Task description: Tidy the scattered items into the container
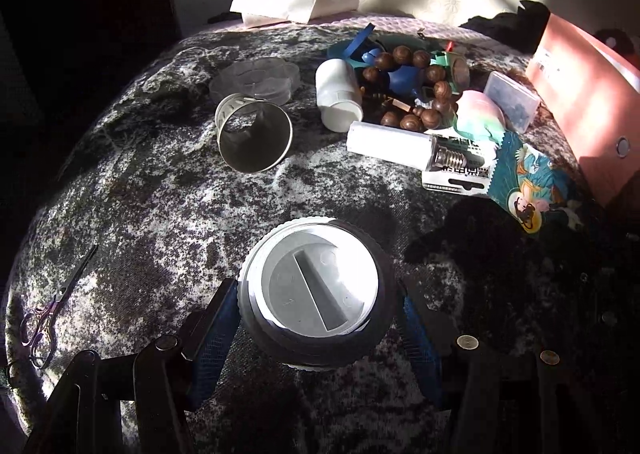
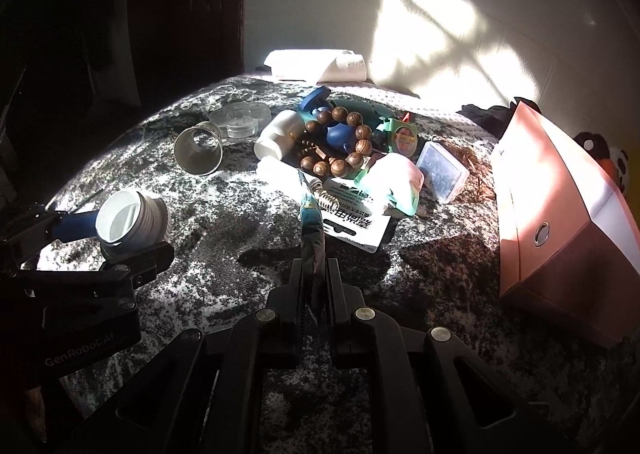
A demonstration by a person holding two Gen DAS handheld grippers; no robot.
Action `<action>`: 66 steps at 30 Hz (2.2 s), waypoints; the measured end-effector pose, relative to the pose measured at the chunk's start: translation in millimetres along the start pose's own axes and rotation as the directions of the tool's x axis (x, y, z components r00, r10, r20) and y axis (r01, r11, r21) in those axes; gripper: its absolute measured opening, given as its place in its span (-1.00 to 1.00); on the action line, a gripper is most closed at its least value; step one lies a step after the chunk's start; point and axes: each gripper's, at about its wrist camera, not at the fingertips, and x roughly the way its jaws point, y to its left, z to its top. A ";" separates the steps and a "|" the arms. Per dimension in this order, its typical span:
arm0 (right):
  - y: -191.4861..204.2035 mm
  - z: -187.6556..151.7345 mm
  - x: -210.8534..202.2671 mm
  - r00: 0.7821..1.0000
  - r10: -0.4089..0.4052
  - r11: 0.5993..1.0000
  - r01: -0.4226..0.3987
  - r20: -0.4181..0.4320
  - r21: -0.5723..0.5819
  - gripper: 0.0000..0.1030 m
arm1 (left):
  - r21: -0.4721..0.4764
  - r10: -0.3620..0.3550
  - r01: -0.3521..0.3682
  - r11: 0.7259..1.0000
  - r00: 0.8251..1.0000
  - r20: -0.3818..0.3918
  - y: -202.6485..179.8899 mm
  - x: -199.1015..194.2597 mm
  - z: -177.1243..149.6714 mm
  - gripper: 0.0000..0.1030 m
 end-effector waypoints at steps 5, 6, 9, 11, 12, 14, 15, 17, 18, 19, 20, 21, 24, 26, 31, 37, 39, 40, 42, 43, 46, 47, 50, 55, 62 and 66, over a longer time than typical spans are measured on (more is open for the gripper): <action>-4.8 2.0 -19.8 0.999 0.023 1.000 -0.023 0.036 0.013 -0.83 | 0.010 0.009 -0.009 1.000 1.000 0.011 -4.6 -13.5 -1.2 0.26; -6.8 2.7 -24.6 0.999 0.028 0.999 -0.029 0.046 0.018 -0.83 | 0.013 0.009 -0.009 1.000 1.000 0.016 -6.2 -16.9 -0.8 0.26; -13.9 4.0 -42.0 0.996 0.039 0.999 -0.041 0.079 0.030 -0.83 | 0.025 0.004 -0.005 1.000 0.999 0.034 -14.3 -27.7 3.1 0.26; -19.9 3.7 -53.1 0.994 0.040 0.998 -0.044 0.098 0.039 -0.83 | 0.033 -0.003 0.001 0.999 0.999 0.046 -21.1 -35.0 6.7 0.26; -23.0 3.4 -58.6 0.993 0.040 0.998 -0.045 0.108 0.043 -0.83 | 0.041 -0.007 0.005 0.999 0.999 0.053 -26.0 -38.3 8.8 0.26; -29.8 2.0 -69.6 0.991 0.036 0.998 -0.043 0.127 0.052 -0.83 | 0.059 -0.018 0.014 0.998 0.998 0.066 -37.0 -44.6 13.6 0.26; -33.9 1.2 -74.7 0.990 0.033 0.997 -0.041 0.135 0.058 -0.83 | 0.069 -0.024 0.019 0.997 0.997 0.073 -43.1 -47.7 16.4 0.26; -43.4 -0.2 -84.2 0.988 0.024 0.997 -0.036 0.150 0.075 -0.83 | 0.085 -0.039 0.031 0.996 0.996 0.086 -56.0 -54.2 23.1 0.26; -48.2 -1.0 -89.0 0.987 0.020 0.996 -0.033 0.158 0.083 -0.83 | 0.091 -0.048 0.039 0.995 0.995 0.092 -62.6 -57.7 26.8 0.26; -53.5 -1.6 -93.6 0.986 0.013 0.995 -0.029 0.166 0.092 -0.83 | 0.099 -0.057 0.047 0.994 0.993 0.101 -70.1 -61.6 31.1 0.26; -60.2 -1.8 -98.5 0.984 0.002 0.994 -0.021 0.176 0.103 -0.83 | 0.107 -0.066 0.054 0.993 0.992 0.110 -77.5 -65.5 35.4 0.26; -67.8 -1.9 -103.8 0.982 -0.012 0.993 -0.009 0.187 0.115 -0.83 | 0.121 -0.076 0.061 0.991 0.990 0.121 -86.4 -69.7 40.8 0.26; -97.9 -1.4 -120.2 0.973 -0.064 0.985 0.026 0.223 0.170 -0.83 | 0.154 -0.113 0.089 0.984 0.981 0.156 -115.6 -83.4 60.2 0.26; -123.6 -1.7 -129.6 0.966 -0.099 0.974 0.045 0.239 0.224 -0.83 | 0.180 -0.142 0.110 0.977 0.974 0.177 -137.6 -91.2 73.0 0.26; -187.6 -2.1 -145.2 0.943 -0.223 0.934 0.133 0.249 0.332 -0.83 | 0.253 -0.214 0.161 0.954 0.957 0.196 -204.2 -97.7 102.3 0.26; -261.6 3.1 -150.6 0.904 -0.366 0.871 0.250 0.220 0.422 -0.83 | 0.348 -0.276 0.196 0.917 0.941 0.198 -286.8 -90.2 129.0 0.27; -286.4 5.2 -147.4 0.893 -0.405 0.851 0.289 0.197 0.439 -0.83 | 0.361 -0.286 0.205 0.910 0.939 0.189 -308.4 -81.3 138.0 0.27; -298.3 6.3 -144.6 0.889 -0.418 0.843 0.304 0.185 0.444 -0.83 | 0.368 -0.291 0.209 0.906 0.939 0.184 -319.2 -76.8 142.5 0.27; -320.9 8.5 -136.5 0.889 -0.428 0.833 0.318 0.163 0.453 -0.83 | 0.381 -0.300 0.215 0.899 0.937 0.180 -338.2 -68.1 151.4 0.27; -331.9 9.4 -131.1 0.891 -0.427 0.829 0.319 0.152 0.458 -0.83 | 0.387 -0.304 0.217 0.896 0.936 0.180 -346.6 -63.8 155.7 0.27; -358.9 11.7 -111.4 0.899 -0.421 0.822 0.325 0.116 0.467 -0.83 | 0.403 -0.300 0.215 0.889 0.940 0.161 -366.5 -45.8 166.1 0.27; -366.0 11.7 -104.3 0.903 -0.417 0.821 0.325 0.104 0.469 -0.83 | 0.405 -0.300 0.217 0.888 0.942 0.153 -371.6 -40.0 168.3 0.27; -383.3 9.0 -86.1 0.915 -0.397 0.820 0.320 0.069 0.474 -0.82 | 0.406 -0.315 0.243 0.881 0.942 0.119 -382.9 -24.2 173.1 0.27; -401.6 0.6 -61.4 0.908 -0.417 0.776 0.380 -0.042 0.504 -0.41 | 0.418 -0.303 0.206 0.885 0.936 0.181 -384.9 -26.3 175.5 0.86; -383.9 11.1 -89.7 0.880 -0.470 0.763 0.365 0.070 0.533 0.38 | 0.371 -0.298 0.199 0.907 0.926 0.232 -345.0 -52.7 181.7 0.88; -344.3 27.2 -110.2 0.869 -0.469 0.788 0.330 0.160 0.520 0.38 | 0.320 -0.267 0.178 0.930 0.928 0.260 -298.2 -68.4 177.0 0.88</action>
